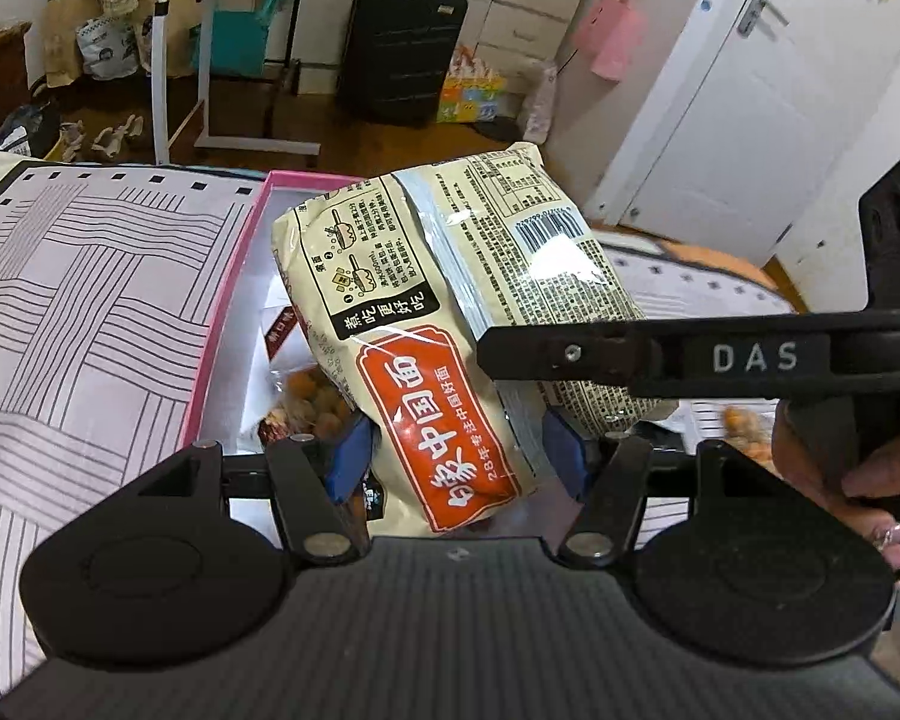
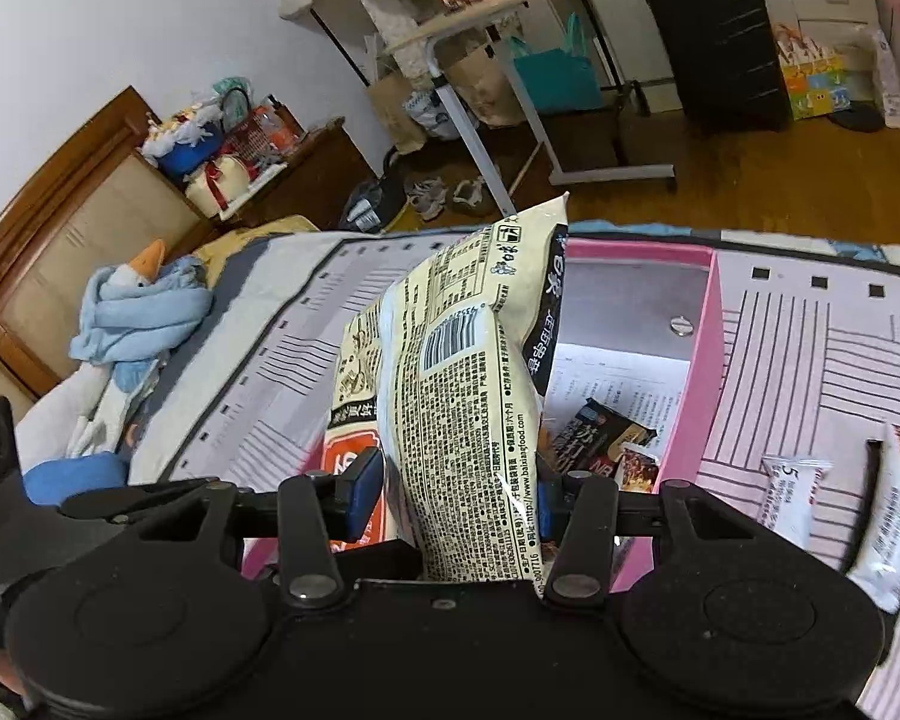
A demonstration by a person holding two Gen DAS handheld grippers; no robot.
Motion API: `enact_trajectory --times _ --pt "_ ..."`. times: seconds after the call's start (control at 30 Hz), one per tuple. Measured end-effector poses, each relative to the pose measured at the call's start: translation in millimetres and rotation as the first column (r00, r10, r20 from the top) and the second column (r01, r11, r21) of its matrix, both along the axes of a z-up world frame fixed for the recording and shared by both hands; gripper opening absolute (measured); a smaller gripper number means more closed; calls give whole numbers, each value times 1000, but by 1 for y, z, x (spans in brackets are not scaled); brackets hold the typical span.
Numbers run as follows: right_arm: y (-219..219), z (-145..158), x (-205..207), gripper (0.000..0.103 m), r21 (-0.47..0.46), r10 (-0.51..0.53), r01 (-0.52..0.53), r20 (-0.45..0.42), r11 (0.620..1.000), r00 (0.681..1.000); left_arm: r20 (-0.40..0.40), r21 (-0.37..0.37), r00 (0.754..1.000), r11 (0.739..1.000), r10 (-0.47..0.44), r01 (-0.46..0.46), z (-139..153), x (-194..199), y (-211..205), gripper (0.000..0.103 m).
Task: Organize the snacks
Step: 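Carry the noodle pack into the pink box and release it, then move the right tool from the box to the second peanut bag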
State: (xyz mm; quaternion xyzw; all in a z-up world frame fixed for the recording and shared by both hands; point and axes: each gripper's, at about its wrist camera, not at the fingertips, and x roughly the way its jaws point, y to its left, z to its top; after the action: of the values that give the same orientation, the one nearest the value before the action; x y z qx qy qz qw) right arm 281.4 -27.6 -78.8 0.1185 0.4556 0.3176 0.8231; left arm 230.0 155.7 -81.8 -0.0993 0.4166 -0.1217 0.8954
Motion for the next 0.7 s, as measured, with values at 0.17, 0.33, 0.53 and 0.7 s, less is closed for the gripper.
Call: enact_trajectory --times 0.17,0.33,0.53,0.7 --pt "3 -15 11 59 -39 -9 9 -6 999 1000 -12 22 1000 1000 -12 13 -16 20 -3 61" --pt "-1 -1 -5 77 -110 41 -38 27 993 999 18 186 999 982 26 -29 -24 18 -8 60" --pt "-25 38 -28 76 -154 44 -27 106 988 993 9 144 998 988 60 -61 -11 1 5 61" --pt "-58 75 -58 76 -184 22 17 207 983 978 51 156 998 987 22 -30 15 -24 -5 61"
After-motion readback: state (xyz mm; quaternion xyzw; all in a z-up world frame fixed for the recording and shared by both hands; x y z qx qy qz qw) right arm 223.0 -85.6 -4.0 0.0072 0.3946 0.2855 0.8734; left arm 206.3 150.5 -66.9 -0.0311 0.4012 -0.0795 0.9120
